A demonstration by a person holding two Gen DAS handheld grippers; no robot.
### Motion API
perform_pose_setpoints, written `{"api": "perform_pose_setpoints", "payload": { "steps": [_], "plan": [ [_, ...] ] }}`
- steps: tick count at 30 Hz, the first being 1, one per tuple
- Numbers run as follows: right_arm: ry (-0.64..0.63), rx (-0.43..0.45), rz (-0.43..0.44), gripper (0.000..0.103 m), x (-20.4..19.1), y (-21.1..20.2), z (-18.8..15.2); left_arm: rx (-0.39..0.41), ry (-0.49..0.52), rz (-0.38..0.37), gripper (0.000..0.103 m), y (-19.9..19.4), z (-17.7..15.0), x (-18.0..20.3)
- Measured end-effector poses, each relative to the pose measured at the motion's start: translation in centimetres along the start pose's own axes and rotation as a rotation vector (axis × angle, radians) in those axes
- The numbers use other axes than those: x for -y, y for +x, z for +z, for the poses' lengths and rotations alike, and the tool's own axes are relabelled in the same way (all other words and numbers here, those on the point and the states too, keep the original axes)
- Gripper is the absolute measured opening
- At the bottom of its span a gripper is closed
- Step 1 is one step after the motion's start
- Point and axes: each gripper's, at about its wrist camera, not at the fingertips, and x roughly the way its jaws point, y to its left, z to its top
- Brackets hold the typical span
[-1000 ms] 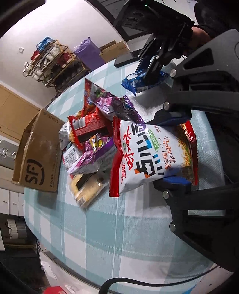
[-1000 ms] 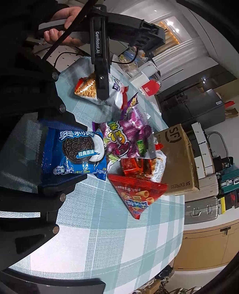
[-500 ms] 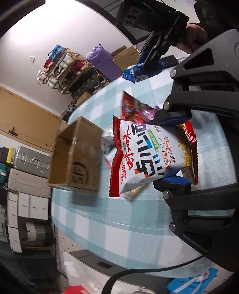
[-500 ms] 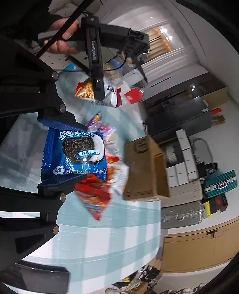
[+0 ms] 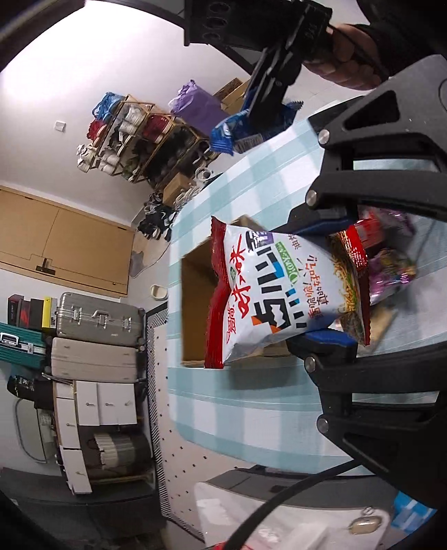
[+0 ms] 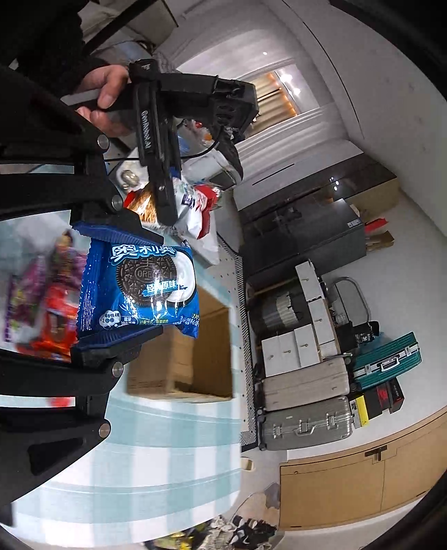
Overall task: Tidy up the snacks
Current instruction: 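Carry both bags into the SF box and open both tools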
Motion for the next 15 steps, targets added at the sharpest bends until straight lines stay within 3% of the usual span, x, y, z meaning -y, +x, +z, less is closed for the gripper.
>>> {"api": "perform_pose_setpoints", "payload": {
  "steps": [7,12,15],
  "plan": [
    [0.014,-0.005,0.024,0.044,1.6,2.8,5.6,0.004,0.011,0.036,0.04,4.1,5.5,-0.2],
    [0.024,-0.022,-0.006,0.044,3.1,5.6,8.0,-0.004,0.045,0.1,0.04,8.2,9.7,0.0],
    [0.038,-0.048,-0.02,0.044,4.3,7.7,8.8,-0.025,0.038,0.101,0.04,10.7,11.2,0.1]
  ]
}}
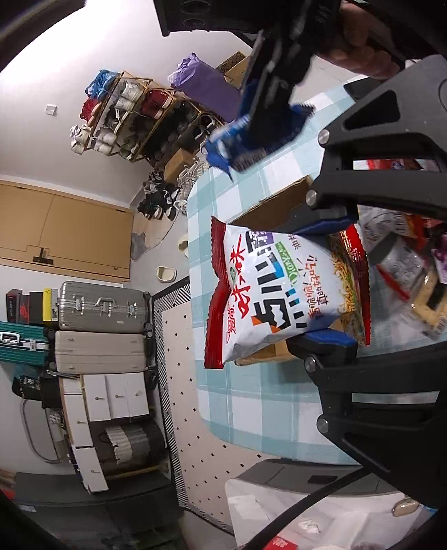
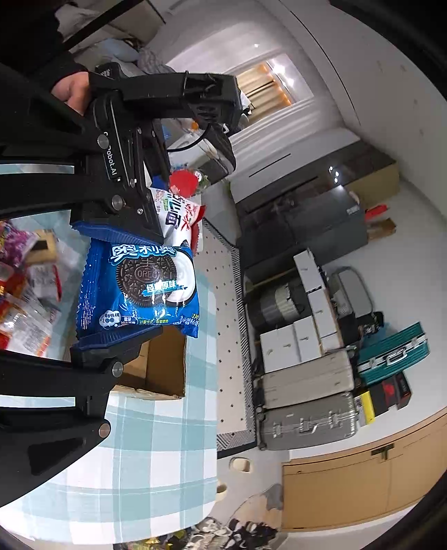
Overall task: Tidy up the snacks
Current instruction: 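Carry both bags into the SF box and open both tools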
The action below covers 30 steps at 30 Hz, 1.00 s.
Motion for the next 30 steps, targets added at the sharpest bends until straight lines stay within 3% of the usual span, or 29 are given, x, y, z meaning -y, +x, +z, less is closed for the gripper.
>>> {"api": "perform_pose_setpoints", "payload": {
  "steps": [8,16,30],
  "plan": [
    [0.016,-0.081,-0.031,0.044,3.0,5.6,-0.2,-0.102,-0.038,-0.011,0.041,7.8,2.0,-0.9],
    [0.042,-0.153,-0.044,0.044,5.8,9.5,-1.5,-0.196,-0.065,-0.015,0.041,14.2,0.4,-2.2],
    [0.047,-0.22,-0.063,0.044,7.8,13.1,-3.7,-0.278,-0.097,-0.012,0.041,19.4,-2.7,-3.2]
  ]
}}
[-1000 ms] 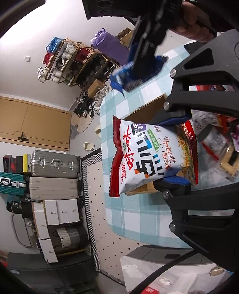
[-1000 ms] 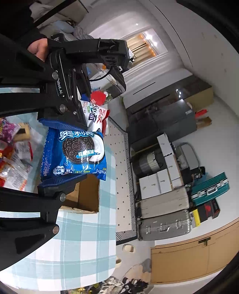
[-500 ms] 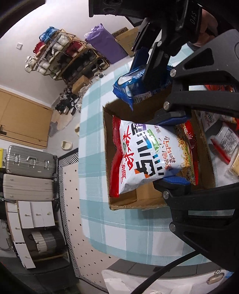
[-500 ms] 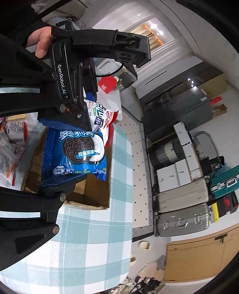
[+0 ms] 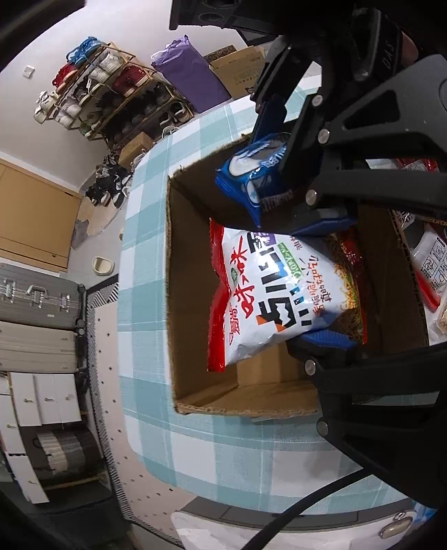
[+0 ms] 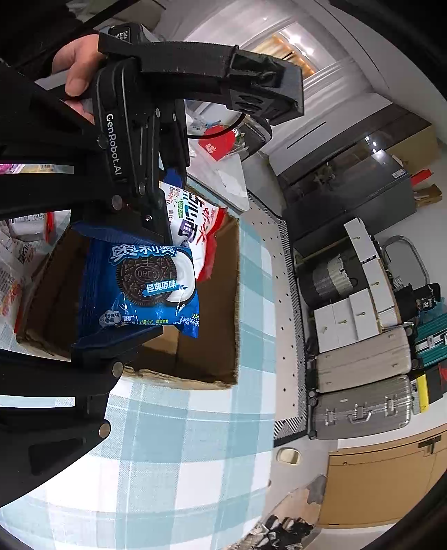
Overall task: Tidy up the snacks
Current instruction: 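Carry both bags into the SF box and open both tools, then withdraw both tools from the box back toward the snack pile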
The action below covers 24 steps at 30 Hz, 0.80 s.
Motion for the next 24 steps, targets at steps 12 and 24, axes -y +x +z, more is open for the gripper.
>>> {"api": "perform_pose_setpoints", "payload": {
  "steps": [12,24],
  "plan": [
    [-0.001,0.045,-0.007,0.055,-0.5,-1.4,-0.5,-0.004,-0.045,0.071,0.067,-0.7,-0.4,-0.8],
    [-0.085,0.19,-0.028,0.079,-4.1,-8.9,-2.4,0.146,-0.023,0.106,0.075,-8.5,-3.8,1.4]
  ]
}}
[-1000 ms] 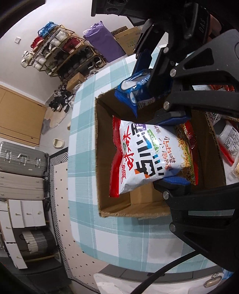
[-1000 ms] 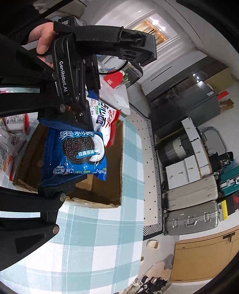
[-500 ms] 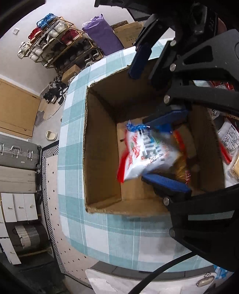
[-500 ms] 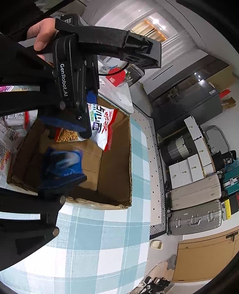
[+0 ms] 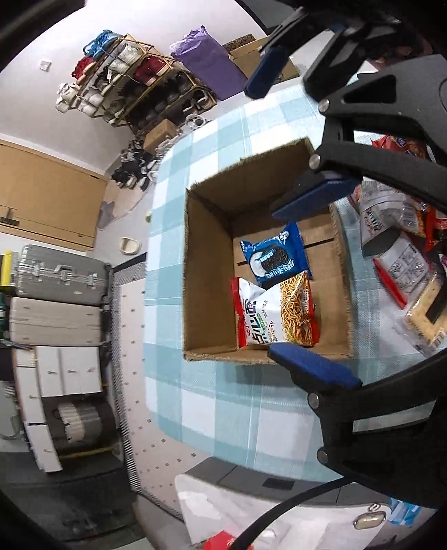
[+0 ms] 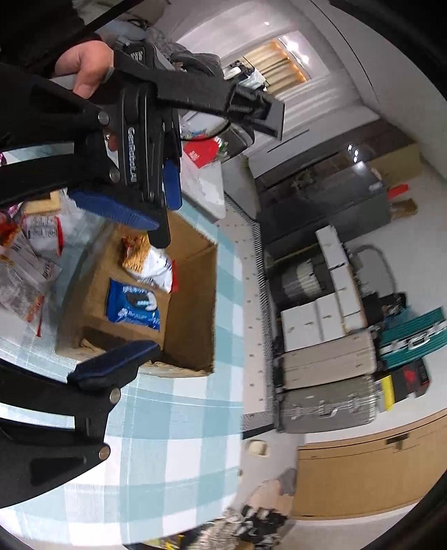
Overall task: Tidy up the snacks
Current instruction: 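Withdraw both tools from the box back toward the snack pile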
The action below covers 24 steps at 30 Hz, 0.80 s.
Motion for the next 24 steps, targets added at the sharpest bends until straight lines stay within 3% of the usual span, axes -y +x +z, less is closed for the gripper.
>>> {"api": "perform_pose_setpoints", "payload": {
  "steps": [6,17,20,24],
  "plan": [
    [-0.082,0.13,-0.001,0.089,-3.1,-5.3,-0.9,0.174,0.051,0.089,0.081,-6.3,-2.3,2.3],
    [-0.102,0.326,-0.024,0.102,-7.0,-14.8,-3.8,0.331,0.124,0.199,0.087,-15.1,-7.3,4.7],
    [-0.129,0.339,-0.043,0.102,-7.9,-16.6,-5.0,0.368,0.114,0.203,0.1,-17.3,-8.8,4.9],
    [-0.129,0.33,-0.046,0.102,-8.6,-18.0,-6.7,0.45,0.107,0.283,0.102,-20.0,-11.0,5.0]
  ]
}}
